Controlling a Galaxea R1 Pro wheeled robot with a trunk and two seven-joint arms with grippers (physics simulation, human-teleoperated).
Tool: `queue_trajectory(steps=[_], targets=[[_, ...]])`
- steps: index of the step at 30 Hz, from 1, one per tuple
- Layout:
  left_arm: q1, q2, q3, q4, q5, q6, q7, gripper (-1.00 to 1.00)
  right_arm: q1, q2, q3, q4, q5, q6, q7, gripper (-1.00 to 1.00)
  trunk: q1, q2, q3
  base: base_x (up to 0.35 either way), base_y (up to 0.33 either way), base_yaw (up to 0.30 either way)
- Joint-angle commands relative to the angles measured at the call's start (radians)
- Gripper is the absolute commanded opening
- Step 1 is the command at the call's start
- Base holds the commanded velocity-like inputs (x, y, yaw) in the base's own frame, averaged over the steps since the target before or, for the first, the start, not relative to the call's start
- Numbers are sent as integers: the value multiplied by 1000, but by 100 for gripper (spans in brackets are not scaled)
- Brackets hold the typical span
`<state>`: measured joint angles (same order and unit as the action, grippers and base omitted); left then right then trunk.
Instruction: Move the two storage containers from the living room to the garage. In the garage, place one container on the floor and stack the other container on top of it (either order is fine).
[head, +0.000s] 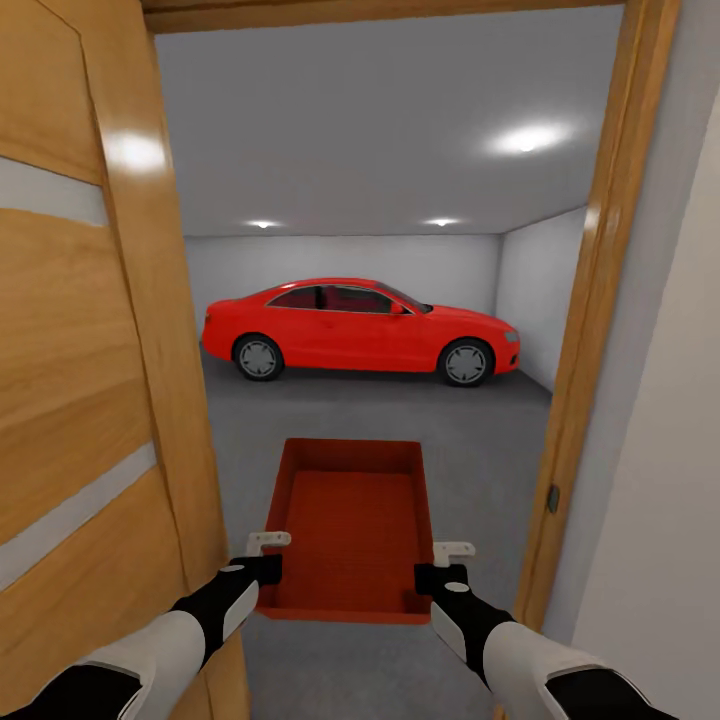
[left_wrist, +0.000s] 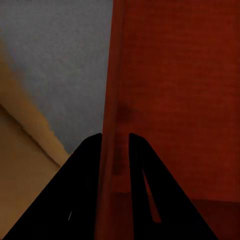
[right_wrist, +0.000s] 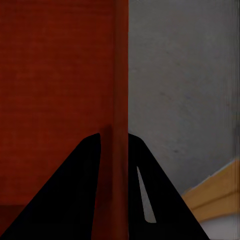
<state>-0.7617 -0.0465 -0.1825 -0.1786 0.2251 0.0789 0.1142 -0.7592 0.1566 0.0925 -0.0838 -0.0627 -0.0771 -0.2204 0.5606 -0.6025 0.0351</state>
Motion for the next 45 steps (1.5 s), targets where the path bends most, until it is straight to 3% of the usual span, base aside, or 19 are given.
queue_trajectory(steps=[1,10,37,45], targets=[[-1,0,35,-5,-12,-19,42,-100,0,0,0,27,-16,-7,-5,-100,1,0,0,130,57,-286],[-1,0,35,-5,-12,-20,43,-100,0,0,0,27,-16,-7,-5,-100,1,0,0,28,12,-226],[-1,-1,35,-10,-12,-20,44,-100,0,-2,0,26,-16,-8,-5,-100,1,0,0,0,0,-4],[-1,-1,35,-10,-12,-20,44,-100,0,-2,0,26,-16,-7,-5,-100,1,0,0,224,0,0]])
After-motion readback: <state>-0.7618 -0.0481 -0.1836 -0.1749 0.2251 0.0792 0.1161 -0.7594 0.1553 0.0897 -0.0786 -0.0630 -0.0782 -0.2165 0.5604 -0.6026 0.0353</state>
